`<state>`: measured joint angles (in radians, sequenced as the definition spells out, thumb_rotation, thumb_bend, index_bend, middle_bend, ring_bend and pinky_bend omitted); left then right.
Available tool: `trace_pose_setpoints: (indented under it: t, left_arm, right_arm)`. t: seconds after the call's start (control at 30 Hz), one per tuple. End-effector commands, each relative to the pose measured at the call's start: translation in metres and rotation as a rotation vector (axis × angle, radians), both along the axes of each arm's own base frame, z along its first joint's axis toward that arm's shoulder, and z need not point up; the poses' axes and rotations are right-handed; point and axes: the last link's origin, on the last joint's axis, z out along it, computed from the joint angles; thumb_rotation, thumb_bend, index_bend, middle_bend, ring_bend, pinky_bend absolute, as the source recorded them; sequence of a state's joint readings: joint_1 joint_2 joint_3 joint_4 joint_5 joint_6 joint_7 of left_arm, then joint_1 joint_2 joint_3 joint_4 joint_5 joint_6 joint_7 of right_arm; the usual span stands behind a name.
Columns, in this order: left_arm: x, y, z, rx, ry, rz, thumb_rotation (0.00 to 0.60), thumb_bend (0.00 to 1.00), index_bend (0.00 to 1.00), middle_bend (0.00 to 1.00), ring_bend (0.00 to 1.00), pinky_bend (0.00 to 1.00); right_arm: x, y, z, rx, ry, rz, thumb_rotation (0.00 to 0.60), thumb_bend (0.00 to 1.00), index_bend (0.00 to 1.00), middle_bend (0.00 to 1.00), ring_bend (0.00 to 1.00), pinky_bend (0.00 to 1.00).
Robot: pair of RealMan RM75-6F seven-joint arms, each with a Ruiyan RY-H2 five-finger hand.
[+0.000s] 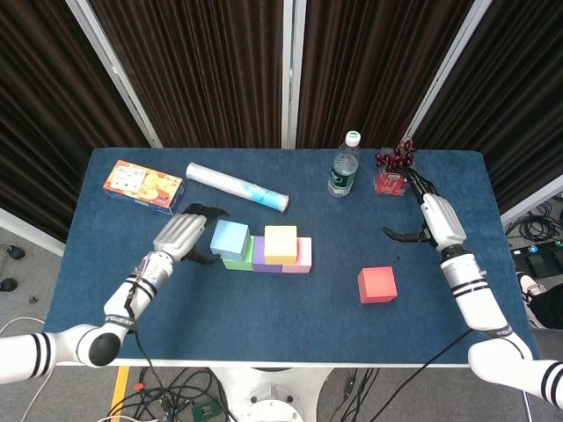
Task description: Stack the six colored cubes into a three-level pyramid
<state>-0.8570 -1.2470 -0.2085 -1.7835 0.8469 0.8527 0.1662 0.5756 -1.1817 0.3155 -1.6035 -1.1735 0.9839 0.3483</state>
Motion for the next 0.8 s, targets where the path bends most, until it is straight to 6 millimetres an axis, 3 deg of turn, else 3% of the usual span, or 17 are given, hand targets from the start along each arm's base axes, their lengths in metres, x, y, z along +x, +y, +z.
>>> trace_pose_setpoints:
  t: [0.03, 0.67, 0.8]
  left_arm:
    - [-0.015, 0.007, 0.01, -0.084, -0.043, -0.009, 0.6, 0.23, 0.18, 0.15, 0.1, 0.07]
    - [-0.024, 0.025, -0.006, -0.136, -0.058, -0.119, 0.6, 0.23, 0.18, 0.15, 0.08, 0.07]
    - [-0.024, 0.026, -0.008, -0.14, -0.07, -0.119, 0.6, 0.23, 0.21, 0.19, 0.08, 0.07]
  right_arm:
    - [0.0, 0.0, 0.0, -0.001, 0.002, 0.001, 0.6, 0.1, 0.0, 0.01, 0.0, 0.0]
    - [0.0, -0.001, -0.004, 0.008, 0.005, -0.004, 0.6, 0.1, 0.0, 0.01, 0.0, 0.0]
    - [-0.001, -0.001, -0.003, 0.004, 0.003, -0.006, 0.6, 0.1, 0.0, 0.01, 0.0, 0.0]
